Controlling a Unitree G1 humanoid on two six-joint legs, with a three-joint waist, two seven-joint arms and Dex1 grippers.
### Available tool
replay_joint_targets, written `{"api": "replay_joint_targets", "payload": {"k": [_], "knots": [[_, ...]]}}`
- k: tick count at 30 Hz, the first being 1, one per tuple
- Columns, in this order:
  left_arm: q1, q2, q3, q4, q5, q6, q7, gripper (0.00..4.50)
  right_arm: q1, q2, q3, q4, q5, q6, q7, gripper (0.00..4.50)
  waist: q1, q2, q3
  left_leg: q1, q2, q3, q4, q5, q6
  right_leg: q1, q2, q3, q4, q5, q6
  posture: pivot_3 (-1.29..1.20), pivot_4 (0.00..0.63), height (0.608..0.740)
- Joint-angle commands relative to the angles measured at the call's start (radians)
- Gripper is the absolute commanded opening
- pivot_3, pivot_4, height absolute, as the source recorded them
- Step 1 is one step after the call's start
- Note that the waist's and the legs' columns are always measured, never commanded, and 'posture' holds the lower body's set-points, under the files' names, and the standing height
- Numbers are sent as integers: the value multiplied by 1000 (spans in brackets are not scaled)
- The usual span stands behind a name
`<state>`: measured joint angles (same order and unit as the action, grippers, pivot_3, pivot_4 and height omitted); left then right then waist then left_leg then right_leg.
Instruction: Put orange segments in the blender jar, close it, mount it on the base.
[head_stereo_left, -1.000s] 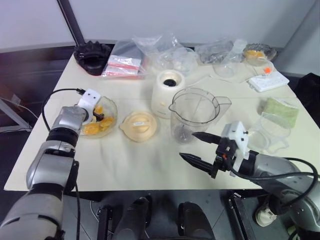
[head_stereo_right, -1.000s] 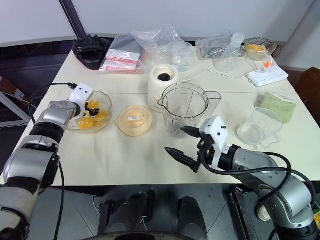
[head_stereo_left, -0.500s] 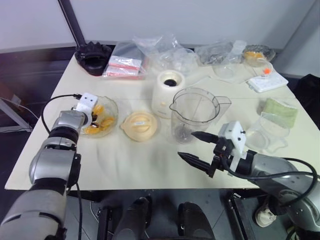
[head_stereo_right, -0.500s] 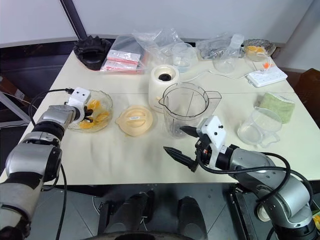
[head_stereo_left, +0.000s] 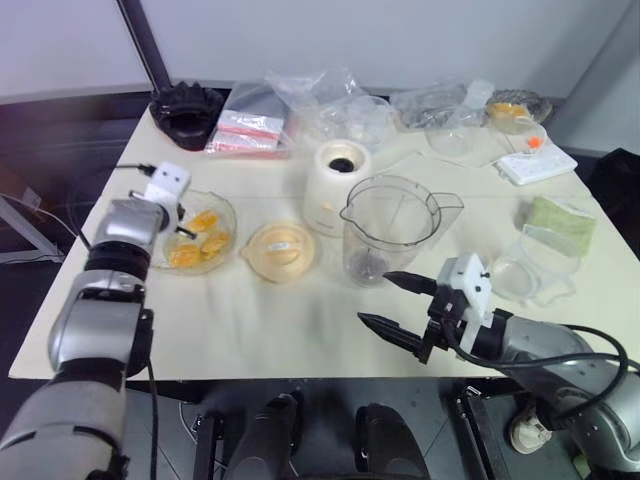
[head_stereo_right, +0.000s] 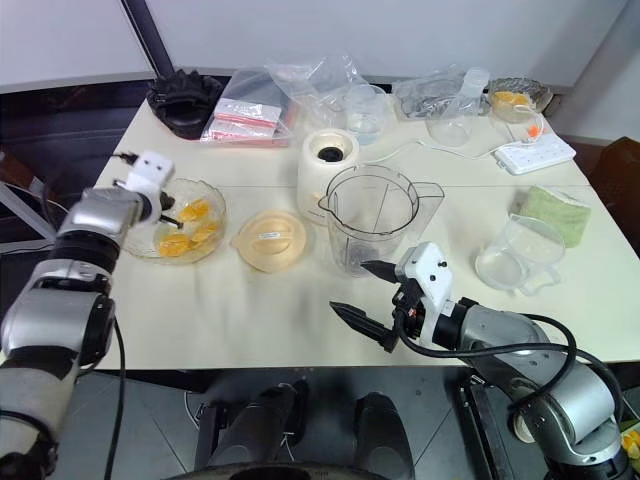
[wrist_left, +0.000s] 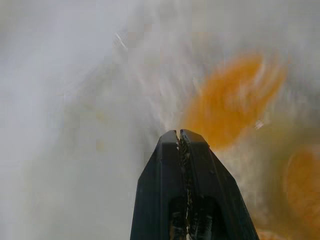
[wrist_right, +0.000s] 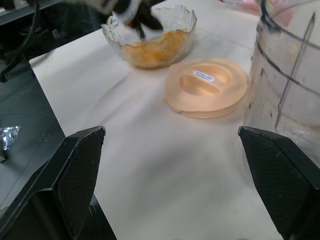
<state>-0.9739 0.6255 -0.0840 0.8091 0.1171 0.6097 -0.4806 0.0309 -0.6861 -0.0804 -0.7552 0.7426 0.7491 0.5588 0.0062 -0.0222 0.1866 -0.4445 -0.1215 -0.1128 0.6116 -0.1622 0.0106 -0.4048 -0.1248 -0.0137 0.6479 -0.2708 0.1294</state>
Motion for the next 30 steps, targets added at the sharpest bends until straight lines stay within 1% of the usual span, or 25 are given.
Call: {"api": "replay_joint_targets", "payload": {"k": [1,3,5,7,9,11,12,13,15,17,22,24,30], "knots": [[96,62,16,-357,-18,234,-62,81,2,1,-4,7,-15,-34,20,4500,-8,1,0,0,0,0,0,0,0,0,0,1,0,0,0,0,150,740],[146,90,22,-507,-27,333,-81,81,0,-2,-4,19,-22,-39,31,4500,-13,1,0,0,0,0,0,0,1,0,0,2,1,0,0,0,150,740],[179,102,28,-595,-33,395,-82,81,-5,-5,-4,30,-26,-43,43,4500,-15,1,0,1,1,0,0,0,0,-1,1,2,2,0,0,0,150,740],[202,98,37,-612,-38,408,-70,81,-13,-7,-1,39,-29,-44,53,4500,-13,1,0,1,2,-1,0,-1,0,-1,2,2,1,0,-1,0,150,740],[210,86,40,-583,-36,393,-47,81,-18,-8,1,46,-33,-46,63,4500,-13,1,0,2,3,-1,1,-1,0,-1,3,2,1,1,-2,0,150,740],[208,78,26,-536,-33,342,-43,610,-24,-9,6,53,-39,-47,71,4500,-13,1,0,2,4,-1,0,-1,-1,0,3,2,1,1,-2,0,150,740],[202,78,10,-501,-24,298,-44,800,-27,-8,8,56,-42,-48,73,4500,-13,1,0,2,4,-1,0,-1,-1,-1,3,2,1,1,-2,0,150,740],[194,80,-9,-467,-13,250,-47,1387,-29,-8,9,58,-44,-48,75,4500,-13,1,0,2,4,-1,0,-1,-1,-1,3,2,1,1,-2,0,150,740],[172,96,-82,-396,34,125,-77,2310,-30,-6,11,59,-48,-49,79,4500,-11,1,0,2,4,-1,0,-1,-1,-1,3,2,1,1,-2,0,150,740],[137,86,-121,-306,56,40,-98,3339,-37,-2,16,62,-52,-48,77,4500,-1,0,0,1,4,0,0,-1,-1,-1,2,3,0,1,-3,0,150,740],[55,49,-180,-78,118,-166,-68,3339,-35,10,21,58,-59,-50,61,4500,9,0,0,1,4,0,0,-1,-1,-2,2,3,-1,1,-3,0,150,740],[18,22,-177,15,124,-232,-45,3339,-27,18,18,46,-59,-47,44,4500,9,0,0,1,4,0,0,-1,-1,-2,2,3,-2,1,-3,0,150,740],[-48,-34,-150,229,127,-334,12,3339,-2,35,16,19,-59,-43,6,4500,4,0,0,0,3,0,0,0,0,-2,2,3,-1,1,-2,0,150,740]]}}
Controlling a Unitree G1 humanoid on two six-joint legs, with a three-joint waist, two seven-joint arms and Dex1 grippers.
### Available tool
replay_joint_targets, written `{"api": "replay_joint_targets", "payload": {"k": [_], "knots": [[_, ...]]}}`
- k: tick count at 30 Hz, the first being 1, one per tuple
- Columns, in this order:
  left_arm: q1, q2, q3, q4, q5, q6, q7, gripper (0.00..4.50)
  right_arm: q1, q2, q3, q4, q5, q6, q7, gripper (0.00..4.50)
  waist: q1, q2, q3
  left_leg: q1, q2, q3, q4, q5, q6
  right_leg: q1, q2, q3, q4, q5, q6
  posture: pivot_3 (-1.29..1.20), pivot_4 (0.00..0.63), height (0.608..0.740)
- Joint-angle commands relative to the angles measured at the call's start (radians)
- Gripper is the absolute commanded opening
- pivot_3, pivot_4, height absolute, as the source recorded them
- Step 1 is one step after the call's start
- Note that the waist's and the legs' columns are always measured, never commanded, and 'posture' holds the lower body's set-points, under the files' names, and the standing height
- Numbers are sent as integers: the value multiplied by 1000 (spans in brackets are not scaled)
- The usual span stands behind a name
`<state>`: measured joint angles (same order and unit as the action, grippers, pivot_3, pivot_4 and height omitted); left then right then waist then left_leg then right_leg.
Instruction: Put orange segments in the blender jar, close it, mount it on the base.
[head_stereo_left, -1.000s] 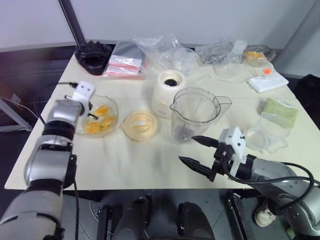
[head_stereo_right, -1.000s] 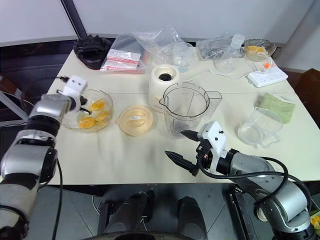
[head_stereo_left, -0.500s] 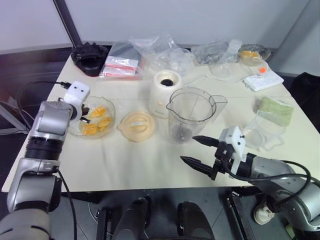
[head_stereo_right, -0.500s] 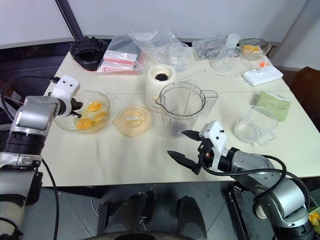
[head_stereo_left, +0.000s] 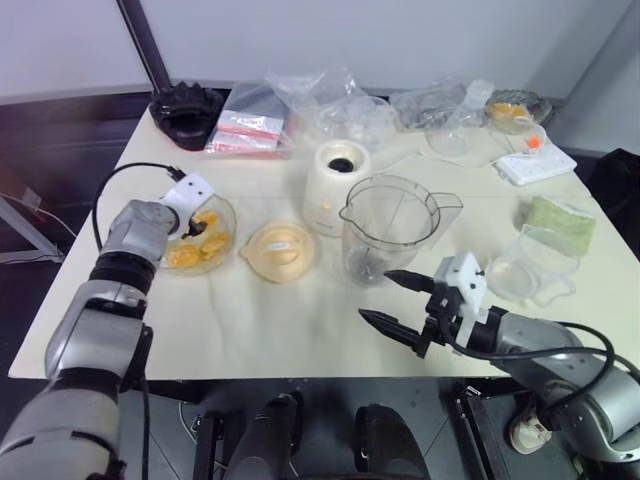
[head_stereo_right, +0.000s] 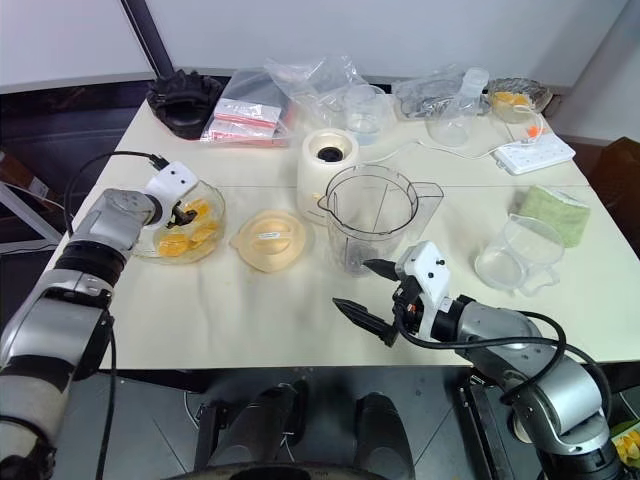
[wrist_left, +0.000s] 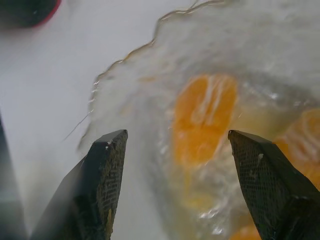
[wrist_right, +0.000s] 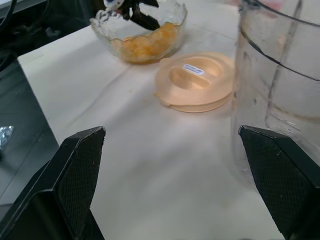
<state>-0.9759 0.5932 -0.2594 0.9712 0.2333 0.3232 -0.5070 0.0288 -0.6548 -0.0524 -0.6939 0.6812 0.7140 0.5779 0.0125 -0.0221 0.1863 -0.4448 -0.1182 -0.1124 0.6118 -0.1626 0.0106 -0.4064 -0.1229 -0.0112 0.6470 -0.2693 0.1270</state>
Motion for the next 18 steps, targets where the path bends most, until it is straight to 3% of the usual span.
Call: {"api": "replay_joint_targets", "payload": {"k": [1,13,16,18], "knots": [[-55,-8,30,99,10,-62,52,3339,2,6,-11,-44,2,-9,-16,4500,-3,0,0,0,0,0,0,0,0,0,0,0,0,0,0,0,150,740],[-99,-53,79,313,-4,-158,150,3339,22,5,-16,-41,-7,-28,-14,4500,0,0,0,0,0,0,1,0,1,1,2,-1,1,0,1,0,150,740],[-104,-70,101,331,-11,-198,167,2443,6,11,-5,-40,-10,-21,-23,4500,1,0,0,1,0,0,2,0,1,1,2,-1,1,1,1,0,150,740],[-107,-79,108,338,-6,-225,172,1481,-3,13,-1,-38,-10,-16,-25,4500,1,-1,0,0,0,0,2,0,1,1,2,-1,1,1,1,0,150,740]]}}
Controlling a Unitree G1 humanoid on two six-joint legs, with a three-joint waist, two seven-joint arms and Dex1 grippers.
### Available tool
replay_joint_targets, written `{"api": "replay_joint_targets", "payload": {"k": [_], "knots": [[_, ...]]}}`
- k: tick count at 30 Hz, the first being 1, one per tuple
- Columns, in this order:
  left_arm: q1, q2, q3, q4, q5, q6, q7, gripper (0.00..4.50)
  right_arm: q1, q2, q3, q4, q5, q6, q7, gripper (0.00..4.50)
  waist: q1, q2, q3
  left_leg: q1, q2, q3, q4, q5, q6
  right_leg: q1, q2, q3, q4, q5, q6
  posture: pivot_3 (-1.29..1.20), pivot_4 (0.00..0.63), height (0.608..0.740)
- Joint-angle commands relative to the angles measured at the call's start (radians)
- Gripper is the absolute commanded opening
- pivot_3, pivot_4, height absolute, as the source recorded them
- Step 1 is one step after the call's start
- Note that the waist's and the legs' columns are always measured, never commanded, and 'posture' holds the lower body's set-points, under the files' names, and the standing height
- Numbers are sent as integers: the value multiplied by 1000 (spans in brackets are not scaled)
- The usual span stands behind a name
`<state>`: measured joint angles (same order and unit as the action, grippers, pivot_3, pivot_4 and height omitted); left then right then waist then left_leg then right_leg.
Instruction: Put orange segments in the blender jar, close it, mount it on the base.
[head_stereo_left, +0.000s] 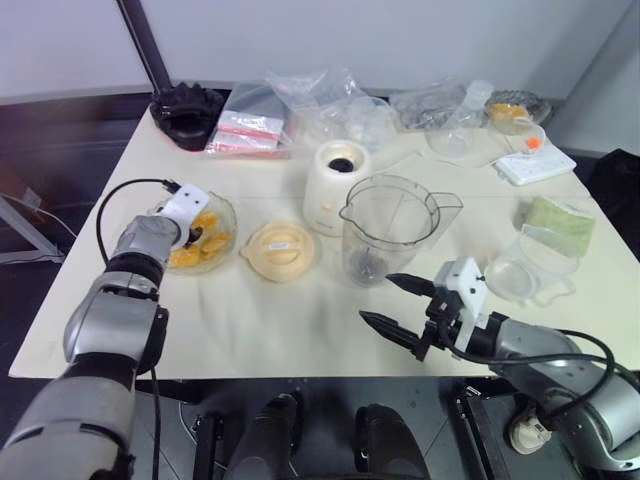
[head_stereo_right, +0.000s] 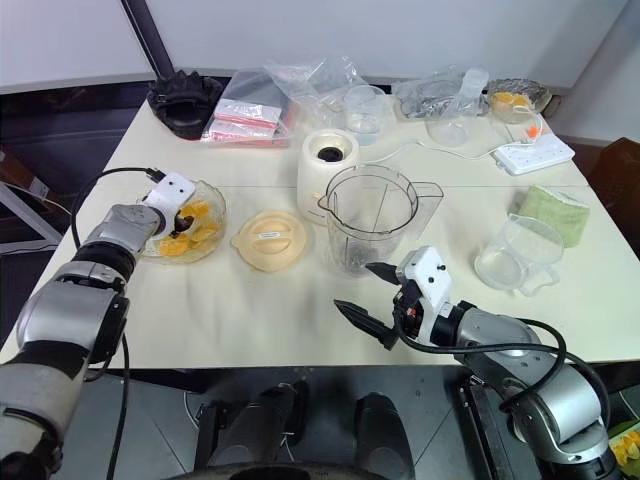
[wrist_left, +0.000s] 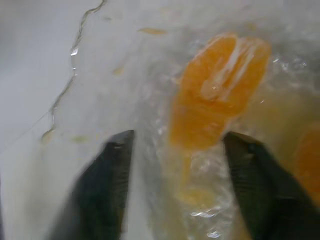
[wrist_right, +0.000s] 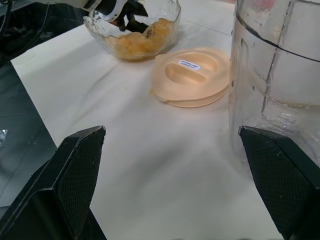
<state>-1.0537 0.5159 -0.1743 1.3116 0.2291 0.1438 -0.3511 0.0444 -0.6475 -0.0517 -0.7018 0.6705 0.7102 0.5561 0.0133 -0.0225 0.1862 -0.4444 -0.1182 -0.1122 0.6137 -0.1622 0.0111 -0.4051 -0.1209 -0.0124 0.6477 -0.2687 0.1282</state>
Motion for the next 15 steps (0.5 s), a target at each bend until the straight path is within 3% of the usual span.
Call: {"api": "replay_joint_targets", "payload": {"k": [1,3,15], "knots": [[-30,-4,23,0,2,-59,16,914,-21,6,-1,-29,1,-11,-4,4500,0,0,0,0,0,0,0,0,0,0,0,0,0,0,0,0,150,740],[-33,-10,27,3,2,-57,11,45,-28,7,3,-30,1,-6,-8,4500,-1,0,0,0,0,0,0,0,0,0,0,0,0,0,0,0,150,740],[-50,40,38,-95,-4,39,-59,45,-21,-2,-7,-26,1,-9,-6,4500,-2,0,0,0,0,0,0,0,1,0,0,0,0,0,0,0,150,740]]}}
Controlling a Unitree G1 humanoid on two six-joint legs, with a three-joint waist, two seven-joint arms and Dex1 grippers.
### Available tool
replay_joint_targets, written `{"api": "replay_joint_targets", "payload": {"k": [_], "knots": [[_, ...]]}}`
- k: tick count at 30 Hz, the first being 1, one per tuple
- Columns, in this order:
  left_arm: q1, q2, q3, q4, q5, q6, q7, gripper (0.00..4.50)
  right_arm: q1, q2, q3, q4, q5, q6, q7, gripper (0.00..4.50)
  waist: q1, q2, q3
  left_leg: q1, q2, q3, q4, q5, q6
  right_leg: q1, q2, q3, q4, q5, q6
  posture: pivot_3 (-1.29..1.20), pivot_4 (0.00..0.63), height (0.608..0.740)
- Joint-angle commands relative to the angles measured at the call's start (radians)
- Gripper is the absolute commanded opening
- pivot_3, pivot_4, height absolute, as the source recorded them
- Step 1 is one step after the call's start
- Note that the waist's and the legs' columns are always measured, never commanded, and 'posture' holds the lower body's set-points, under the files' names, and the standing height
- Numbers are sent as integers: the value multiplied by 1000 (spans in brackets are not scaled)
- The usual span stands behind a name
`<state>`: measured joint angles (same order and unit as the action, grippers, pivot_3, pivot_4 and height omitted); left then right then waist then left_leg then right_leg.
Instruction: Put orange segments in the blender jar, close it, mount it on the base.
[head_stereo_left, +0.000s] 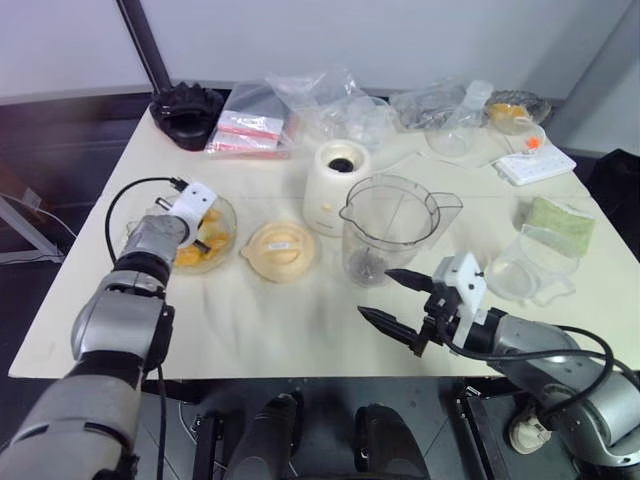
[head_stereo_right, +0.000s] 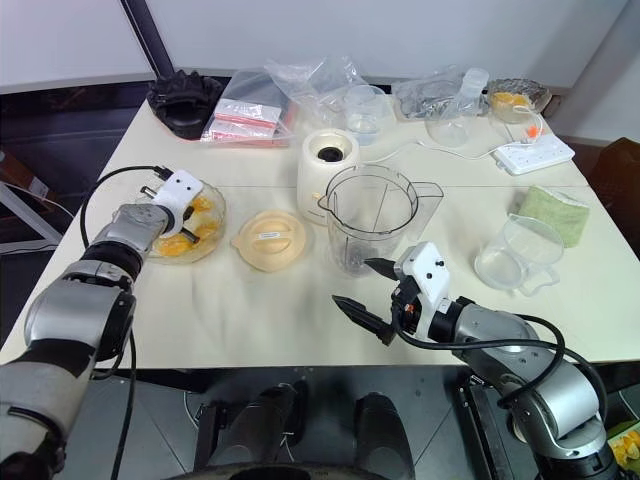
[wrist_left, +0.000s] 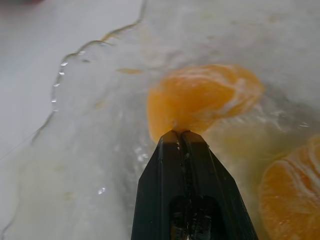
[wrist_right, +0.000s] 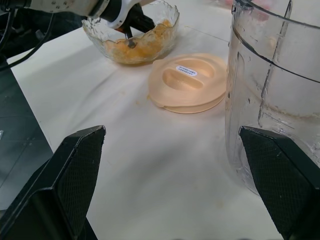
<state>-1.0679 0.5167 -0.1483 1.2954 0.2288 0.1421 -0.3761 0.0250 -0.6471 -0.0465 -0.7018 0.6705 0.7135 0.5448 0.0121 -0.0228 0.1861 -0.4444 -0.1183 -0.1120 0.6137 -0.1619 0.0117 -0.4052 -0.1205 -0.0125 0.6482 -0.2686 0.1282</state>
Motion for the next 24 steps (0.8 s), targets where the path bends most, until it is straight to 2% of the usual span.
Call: {"api": "replay_joint_targets", "payload": {"k": [1,7,10,12,14,17,22,24], "knots": [[-25,51,17,-132,-10,79,-60,45,0,-4,-15,-26,1,-13,7,4500,-1,0,0,0,0,0,0,0,0,0,0,0,0,0,0,0,150,740],[224,140,56,-790,-61,469,-211,45,-6,-9,-12,-7,-4,-17,25,4500,-11,1,-1,0,0,1,-1,0,0,-1,0,2,0,0,0,0,150,740],[317,174,76,-1019,-72,613,-235,45,-21,-12,-4,10,-13,-22,41,4500,-17,1,-1,1,1,0,-1,0,0,-1,1,3,1,0,-1,0,150,740],[351,191,95,-1090,-83,679,-239,45,-32,-14,0,29,-21,-28,58,4500,-13,1,-1,0,1,0,-1,0,0,-1,1,3,1,0,-1,0,150,740],[348,165,163,-1094,-118,783,-204,553,-34,-15,1,40,-29,-34,72,4500,-7,1,-1,1,4,1,0,-1,-2,-1,2,3,0,1,-3,0,150,740],[344,131,205,-1120,-146,865,-167,1787,-27,-17,-8,42,-33,-38,86,4500,-4,1,-1,2,4,1,-1,-1,-2,-2,2,3,0,1,-3,0,150,740],[339,129,177,-1161,-158,939,-154,4326,-17,-35,-36,19,-23,-22,98,4500,2,1,-1,1,4,1,0,-1,-2,-2,2,3,0,2,-3,0,150,740],[292,122,168,-1163,-186,1066,-165,4326,-17,-54,-56,20,-19,-20,108,4500,1,1,-1,2,3,1,0,-1,-2,-2,2,3,0,2,-3,0,150,740]]}}
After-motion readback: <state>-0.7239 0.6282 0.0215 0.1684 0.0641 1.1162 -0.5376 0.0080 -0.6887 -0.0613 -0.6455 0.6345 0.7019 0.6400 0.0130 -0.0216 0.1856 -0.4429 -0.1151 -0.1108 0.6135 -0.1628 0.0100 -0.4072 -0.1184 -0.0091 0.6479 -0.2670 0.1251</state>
